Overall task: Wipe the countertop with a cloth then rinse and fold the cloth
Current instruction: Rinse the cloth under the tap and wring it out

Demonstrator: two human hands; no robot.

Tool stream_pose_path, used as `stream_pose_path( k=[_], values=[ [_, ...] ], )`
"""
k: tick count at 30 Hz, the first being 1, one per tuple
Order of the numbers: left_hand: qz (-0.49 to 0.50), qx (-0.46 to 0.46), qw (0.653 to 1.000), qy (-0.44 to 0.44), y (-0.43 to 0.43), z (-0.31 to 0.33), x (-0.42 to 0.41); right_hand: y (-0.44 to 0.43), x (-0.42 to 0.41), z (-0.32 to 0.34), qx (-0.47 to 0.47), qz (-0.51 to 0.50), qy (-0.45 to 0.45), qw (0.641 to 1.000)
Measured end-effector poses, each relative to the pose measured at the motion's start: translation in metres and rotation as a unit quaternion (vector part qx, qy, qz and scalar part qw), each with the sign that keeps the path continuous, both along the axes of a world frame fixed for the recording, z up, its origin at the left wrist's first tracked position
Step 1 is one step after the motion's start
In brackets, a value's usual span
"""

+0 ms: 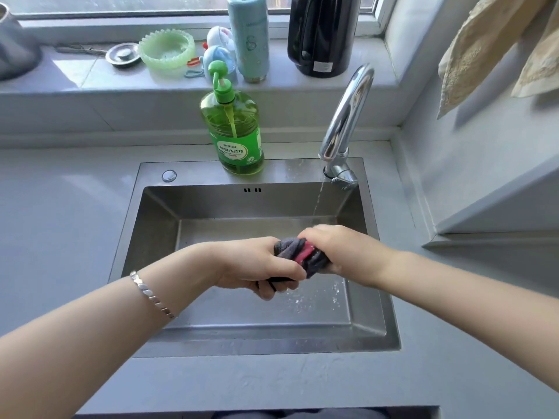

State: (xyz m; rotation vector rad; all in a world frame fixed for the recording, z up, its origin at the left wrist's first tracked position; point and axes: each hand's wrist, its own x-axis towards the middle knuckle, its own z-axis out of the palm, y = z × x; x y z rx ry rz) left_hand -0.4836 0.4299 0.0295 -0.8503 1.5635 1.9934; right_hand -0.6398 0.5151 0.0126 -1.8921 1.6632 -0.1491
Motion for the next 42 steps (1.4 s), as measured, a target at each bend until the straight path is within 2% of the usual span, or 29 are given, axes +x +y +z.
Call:
stream_pose_path(
  k=[2,6,9,12,16,17,18,20,22,23,25,28,33,37,39,42],
  values=[
    [-0.031,-0.103,0.994,0.020,-0.001,-0.001,0.000,-0.004,-0.002,0.009,0.045,-0.019,-0.019,0.999],
    [-0.074,-0.202,0.975,0.056,-0.005,0.001,-0.004,-0.007,-0.007,0.018,0.112,-0.071,-0.079,0.988],
    [-0.100,-0.279,0.951,0.087,-0.006,-0.004,-0.010,-0.011,-0.008,0.018,0.189,-0.114,-0.163,0.962],
    [-0.100,-0.314,0.937,0.112,-0.006,-0.007,-0.014,-0.012,-0.009,0.013,0.254,-0.167,-0.255,0.918],
    [-0.093,-0.357,0.923,0.111,-0.003,-0.011,-0.016,-0.010,-0.009,0.009,0.340,-0.216,-0.318,0.858],
    [-0.081,-0.366,0.920,0.113,0.000,-0.011,-0.017,-0.010,-0.008,0.011,0.342,-0.221,-0.326,0.853],
    [-0.064,-0.361,0.923,0.116,0.001,-0.010,-0.016,-0.010,-0.007,0.012,0.322,-0.219,-0.321,0.863],
    [-0.006,-0.268,0.957,0.115,0.003,-0.005,-0.013,-0.008,-0.008,0.012,0.231,-0.183,-0.270,0.917],
    [0.053,-0.116,0.988,0.086,-0.007,0.003,-0.007,-0.004,-0.010,0.011,0.101,-0.122,-0.187,0.969],
    [0.079,-0.009,0.995,0.063,-0.014,0.006,-0.003,-0.003,-0.013,0.011,0.032,-0.096,-0.157,0.982],
    [0.113,0.177,0.977,0.022,-0.027,0.010,0.002,-0.003,-0.016,0.012,-0.097,-0.046,-0.116,0.987],
    [0.105,0.244,0.964,-0.004,-0.028,0.012,0.000,-0.011,-0.020,0.015,-0.217,0.021,-0.046,0.975],
    [0.029,0.306,0.951,-0.027,-0.013,0.015,-0.009,-0.017,-0.018,0.022,-0.263,0.109,0.041,0.958],
    [0.064,0.368,0.928,-0.009,-0.004,0.013,-0.009,-0.020,-0.018,0.026,-0.287,0.131,0.079,0.945],
    [0.083,0.368,0.926,-0.007,-0.004,0.014,-0.008,-0.020,-0.017,0.028,-0.246,0.139,0.067,0.957],
    [0.064,0.373,0.925,-0.032,-0.007,0.015,-0.005,-0.020,-0.012,0.031,-0.131,0.113,0.019,0.985]
  ],
)
